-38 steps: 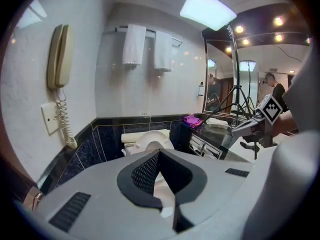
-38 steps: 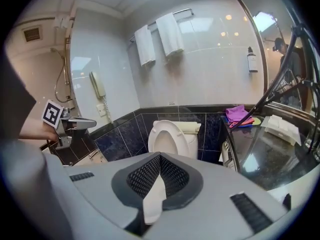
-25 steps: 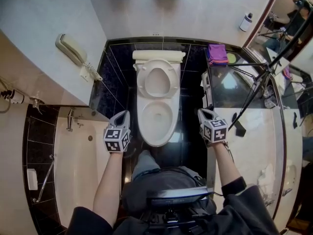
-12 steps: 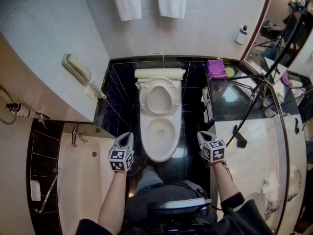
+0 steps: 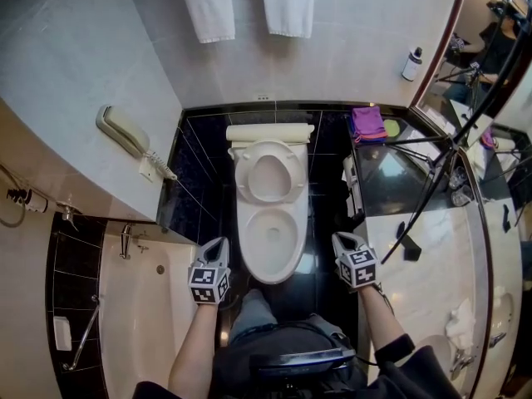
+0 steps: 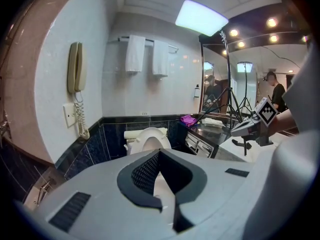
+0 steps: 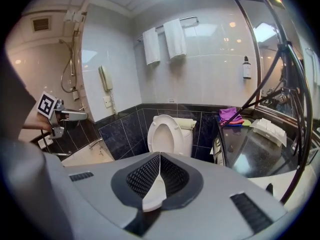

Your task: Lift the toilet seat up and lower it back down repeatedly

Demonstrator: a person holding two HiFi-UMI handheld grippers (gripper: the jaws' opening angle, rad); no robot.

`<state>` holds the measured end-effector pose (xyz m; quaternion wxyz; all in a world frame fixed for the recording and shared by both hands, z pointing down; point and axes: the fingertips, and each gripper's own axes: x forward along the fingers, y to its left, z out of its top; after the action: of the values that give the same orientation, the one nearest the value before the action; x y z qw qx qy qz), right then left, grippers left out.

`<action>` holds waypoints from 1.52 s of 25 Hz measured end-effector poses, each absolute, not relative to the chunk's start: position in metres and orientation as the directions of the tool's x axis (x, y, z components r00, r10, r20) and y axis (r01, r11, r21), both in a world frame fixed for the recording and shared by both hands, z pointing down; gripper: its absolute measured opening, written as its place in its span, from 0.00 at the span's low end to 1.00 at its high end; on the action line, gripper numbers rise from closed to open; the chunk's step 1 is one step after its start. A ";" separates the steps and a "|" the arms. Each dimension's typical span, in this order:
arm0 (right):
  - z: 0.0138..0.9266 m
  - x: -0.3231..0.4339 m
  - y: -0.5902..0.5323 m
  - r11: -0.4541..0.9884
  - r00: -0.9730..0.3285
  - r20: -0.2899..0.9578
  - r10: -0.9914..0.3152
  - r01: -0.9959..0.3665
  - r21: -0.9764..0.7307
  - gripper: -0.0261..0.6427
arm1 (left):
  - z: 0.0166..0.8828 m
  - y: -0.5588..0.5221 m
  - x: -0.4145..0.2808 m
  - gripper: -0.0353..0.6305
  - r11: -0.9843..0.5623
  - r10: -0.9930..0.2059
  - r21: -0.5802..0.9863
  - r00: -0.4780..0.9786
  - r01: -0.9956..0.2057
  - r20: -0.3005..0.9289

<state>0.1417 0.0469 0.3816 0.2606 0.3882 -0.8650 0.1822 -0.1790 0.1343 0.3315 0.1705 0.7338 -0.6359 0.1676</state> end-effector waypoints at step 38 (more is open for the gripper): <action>0.515 -0.086 -0.320 0.819 -0.432 0.706 -0.561 -0.412 0.399 0.33 | 0.503 -0.109 -0.183 0.05 -0.370 -0.745 0.090 0.353 -0.925 0.565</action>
<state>-0.0860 -0.3200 0.5148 0.4479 0.2889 -0.8420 -0.0831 -0.1830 -0.1086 0.5028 0.2023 0.7974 -0.5236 0.2218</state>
